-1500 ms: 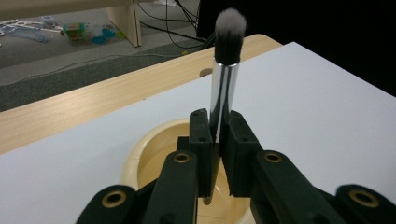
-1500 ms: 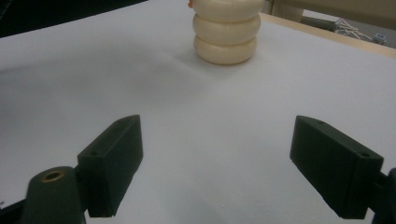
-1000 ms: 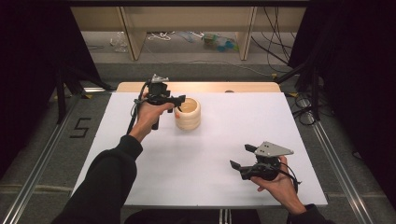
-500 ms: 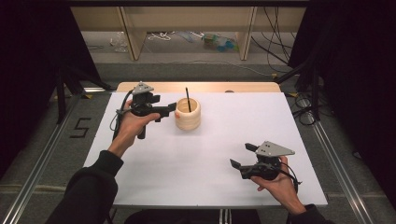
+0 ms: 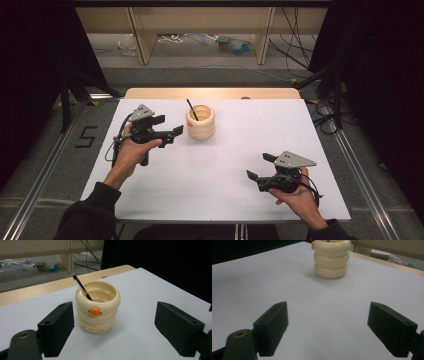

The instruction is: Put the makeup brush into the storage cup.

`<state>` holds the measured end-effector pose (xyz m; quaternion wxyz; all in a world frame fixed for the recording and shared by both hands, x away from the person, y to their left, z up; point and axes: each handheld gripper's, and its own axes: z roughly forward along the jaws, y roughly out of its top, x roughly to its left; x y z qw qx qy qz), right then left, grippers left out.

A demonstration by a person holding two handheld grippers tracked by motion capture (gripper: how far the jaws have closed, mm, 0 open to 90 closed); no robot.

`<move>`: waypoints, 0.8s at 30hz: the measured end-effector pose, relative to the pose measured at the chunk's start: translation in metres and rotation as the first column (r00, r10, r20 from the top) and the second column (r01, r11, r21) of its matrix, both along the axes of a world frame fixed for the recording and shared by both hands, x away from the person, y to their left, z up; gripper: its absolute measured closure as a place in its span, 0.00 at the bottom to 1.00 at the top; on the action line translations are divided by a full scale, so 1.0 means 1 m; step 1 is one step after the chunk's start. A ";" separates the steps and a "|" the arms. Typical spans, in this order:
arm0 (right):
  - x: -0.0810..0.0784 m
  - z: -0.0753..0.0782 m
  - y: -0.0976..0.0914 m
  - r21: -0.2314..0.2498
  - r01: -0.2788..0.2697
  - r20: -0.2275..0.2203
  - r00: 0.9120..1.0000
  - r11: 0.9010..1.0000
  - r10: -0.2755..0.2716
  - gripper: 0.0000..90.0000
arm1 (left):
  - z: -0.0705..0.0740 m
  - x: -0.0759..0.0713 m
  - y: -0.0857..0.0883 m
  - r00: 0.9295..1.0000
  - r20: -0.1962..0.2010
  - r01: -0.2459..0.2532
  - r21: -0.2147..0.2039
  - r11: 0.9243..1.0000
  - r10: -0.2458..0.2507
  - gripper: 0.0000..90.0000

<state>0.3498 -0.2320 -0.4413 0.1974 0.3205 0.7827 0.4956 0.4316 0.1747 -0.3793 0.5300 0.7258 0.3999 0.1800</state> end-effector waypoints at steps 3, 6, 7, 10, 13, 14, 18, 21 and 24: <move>0.000 0.000 0.000 0.000 0.000 0.000 1.000 1.000 0.000 0.20 | -0.001 -0.003 0.003 1.000 0.005 -0.007 -0.010 1.000 0.007 0.18; 0.000 0.001 -0.001 0.000 0.000 0.003 1.000 1.000 0.000 0.20 | -0.003 -0.007 0.005 1.000 0.008 -0.014 -0.009 1.000 0.014 0.18; 0.000 0.001 -0.001 0.000 0.003 0.000 1.000 1.000 -0.003 0.20 | -0.004 -0.008 0.006 1.000 0.013 -0.012 -0.005 1.000 0.012 0.18; 0.000 0.001 -0.001 0.000 0.000 0.005 1.000 1.000 0.000 0.20 | -0.009 -0.012 0.007 1.000 0.015 -0.021 -0.013 1.000 0.021 0.18; 0.000 0.001 0.000 0.001 -0.001 0.006 1.000 1.000 0.001 0.20 | -0.012 -0.016 0.008 1.000 0.018 -0.014 -0.006 1.000 0.014 0.18; 0.000 0.001 0.000 0.001 0.000 0.005 1.000 1.000 0.000 0.20 | -0.014 -0.018 0.008 1.000 0.016 -0.011 -0.010 1.000 0.011 0.18; 0.000 0.001 -0.001 0.002 -0.001 0.006 1.000 1.000 0.001 0.20 | -0.020 -0.023 0.008 1.000 0.019 -0.003 0.000 1.000 0.003 0.18; 0.001 0.000 -0.001 0.004 -0.002 0.004 1.000 1.000 0.002 0.20 | -0.022 -0.026 0.008 1.000 0.021 -0.003 -0.012 1.000 0.003 0.18; 0.002 0.000 -0.002 0.006 0.007 0.003 1.000 1.000 -0.007 0.20 | -0.022 -0.029 0.009 1.000 0.024 0.001 -0.012 1.000 -0.001 0.18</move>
